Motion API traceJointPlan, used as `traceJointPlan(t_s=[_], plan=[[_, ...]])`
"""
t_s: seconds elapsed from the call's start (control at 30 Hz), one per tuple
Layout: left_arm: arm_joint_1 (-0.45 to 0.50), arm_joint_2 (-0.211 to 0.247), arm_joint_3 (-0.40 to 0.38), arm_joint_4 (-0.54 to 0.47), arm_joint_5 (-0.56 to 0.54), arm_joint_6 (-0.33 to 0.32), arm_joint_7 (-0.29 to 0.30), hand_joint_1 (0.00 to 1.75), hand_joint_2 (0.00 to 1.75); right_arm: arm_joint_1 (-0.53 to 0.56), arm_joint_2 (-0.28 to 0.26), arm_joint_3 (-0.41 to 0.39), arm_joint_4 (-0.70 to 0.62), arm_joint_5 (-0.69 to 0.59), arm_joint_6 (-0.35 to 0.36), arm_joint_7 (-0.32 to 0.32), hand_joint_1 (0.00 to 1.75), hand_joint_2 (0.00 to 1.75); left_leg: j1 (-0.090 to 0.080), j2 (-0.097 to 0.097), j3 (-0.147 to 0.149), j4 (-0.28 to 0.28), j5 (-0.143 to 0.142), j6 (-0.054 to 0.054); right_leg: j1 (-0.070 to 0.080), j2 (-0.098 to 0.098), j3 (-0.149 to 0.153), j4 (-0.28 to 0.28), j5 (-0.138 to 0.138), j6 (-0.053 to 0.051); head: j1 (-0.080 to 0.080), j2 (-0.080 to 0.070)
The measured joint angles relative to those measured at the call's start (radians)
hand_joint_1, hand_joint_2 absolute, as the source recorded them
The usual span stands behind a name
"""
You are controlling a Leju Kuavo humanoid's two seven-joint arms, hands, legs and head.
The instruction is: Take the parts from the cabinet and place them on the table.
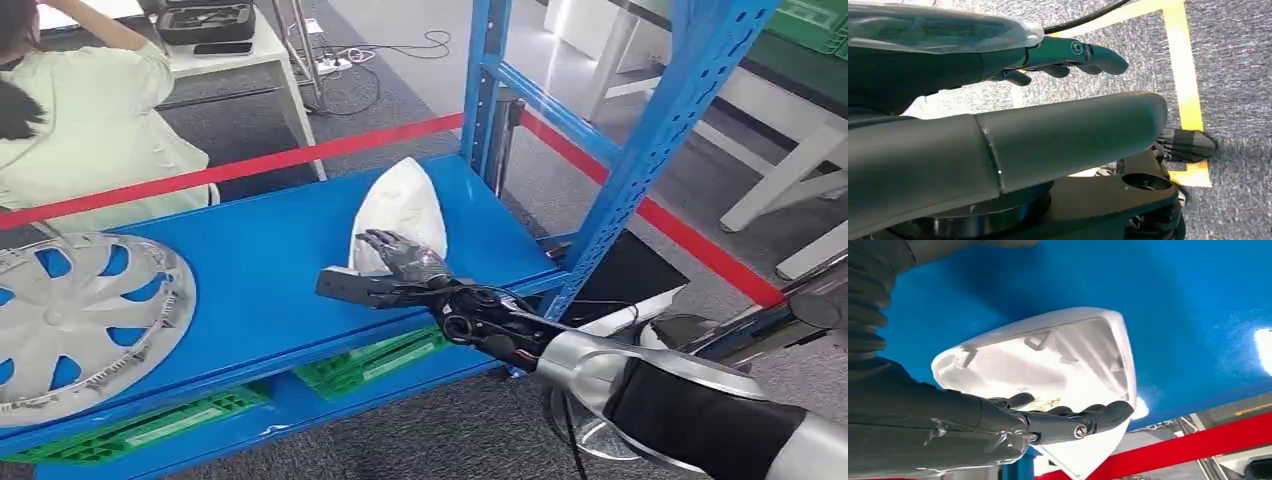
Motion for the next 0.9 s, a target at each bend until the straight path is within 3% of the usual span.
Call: traceJointPlan(t_s=[0.9], plan=[[0.004, -0.001, -0.007, 0.000, 0.011, -0.003, -0.004, 0.00, 0.00, 0.048, -0.026, -0.050, 0.038, 0.014, -0.018, -0.012, 0.00, 1.75, 0.000, 0.000, 0.000, 0.000, 0.000, 0.000, 0.000, 0.000, 0.000, 0.000, 0.000, 0.000, 0.000, 0.000]])
